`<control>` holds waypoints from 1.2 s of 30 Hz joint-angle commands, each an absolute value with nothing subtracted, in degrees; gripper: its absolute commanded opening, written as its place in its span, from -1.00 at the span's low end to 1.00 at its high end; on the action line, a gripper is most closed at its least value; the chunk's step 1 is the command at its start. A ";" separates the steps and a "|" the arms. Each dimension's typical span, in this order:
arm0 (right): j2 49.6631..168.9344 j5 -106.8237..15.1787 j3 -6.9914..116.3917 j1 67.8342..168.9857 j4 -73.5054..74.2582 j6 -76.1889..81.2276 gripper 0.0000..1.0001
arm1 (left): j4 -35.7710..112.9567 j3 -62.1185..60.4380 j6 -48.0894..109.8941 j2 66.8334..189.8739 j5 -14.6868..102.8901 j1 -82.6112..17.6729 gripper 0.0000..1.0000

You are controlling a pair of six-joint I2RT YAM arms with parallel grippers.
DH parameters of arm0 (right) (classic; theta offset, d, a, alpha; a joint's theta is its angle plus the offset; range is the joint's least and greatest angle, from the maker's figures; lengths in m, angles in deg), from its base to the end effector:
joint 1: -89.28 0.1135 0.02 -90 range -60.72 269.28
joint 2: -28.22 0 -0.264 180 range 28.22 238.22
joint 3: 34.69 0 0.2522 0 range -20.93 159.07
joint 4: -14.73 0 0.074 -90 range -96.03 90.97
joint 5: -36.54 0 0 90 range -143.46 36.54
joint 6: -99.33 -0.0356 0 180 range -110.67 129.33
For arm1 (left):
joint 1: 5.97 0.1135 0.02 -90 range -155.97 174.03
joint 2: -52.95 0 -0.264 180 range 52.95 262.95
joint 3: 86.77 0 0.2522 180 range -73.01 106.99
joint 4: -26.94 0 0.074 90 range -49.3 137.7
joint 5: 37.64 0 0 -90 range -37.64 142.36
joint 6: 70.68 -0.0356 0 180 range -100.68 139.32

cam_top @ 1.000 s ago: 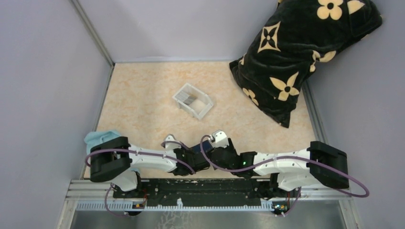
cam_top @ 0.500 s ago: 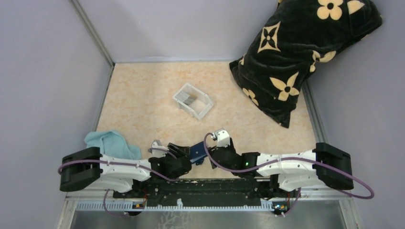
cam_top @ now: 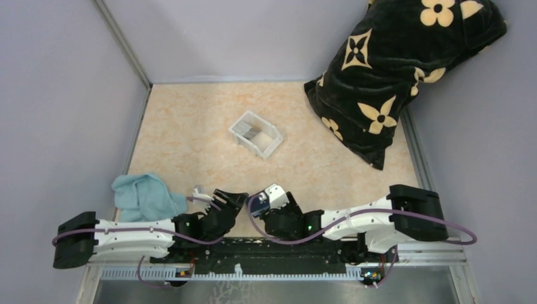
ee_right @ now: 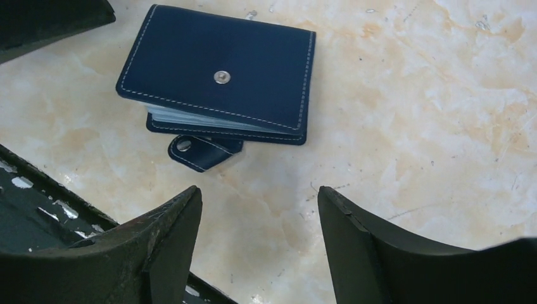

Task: Put the credit cards into the card holder
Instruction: Close the card holder at the center of the board.

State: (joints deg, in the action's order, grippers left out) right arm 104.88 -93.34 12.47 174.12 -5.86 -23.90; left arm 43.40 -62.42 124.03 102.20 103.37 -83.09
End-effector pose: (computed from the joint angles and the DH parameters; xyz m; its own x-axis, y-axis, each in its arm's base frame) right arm 0.0446 0.2406 0.1685 -0.4563 -0.3767 -0.8062 -0.5705 0.8191 -0.0598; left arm 0.0601 -0.1389 0.1436 -0.4301 -0.8493 -0.3062 -0.2652 0.4430 -0.8564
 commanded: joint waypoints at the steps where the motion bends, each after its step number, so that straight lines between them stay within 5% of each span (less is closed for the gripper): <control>1: 110.34 -98.94 18.51 177.09 -5.36 -21.49 0.34 | 52.16 -63.50 127.16 98.34 104.44 -83.48 0.26; 20: 123.84 -103.30 25.42 179.55 -5.36 -15.32 0.16 | 59.93 -68.24 138.30 91.83 107.55 -83.49 -0.04; 36: 128.82 -104.69 26.23 179.55 -1.66 -8.78 -0.02 | 58.52 -70.09 141.84 94.05 108.05 -83.49 -0.06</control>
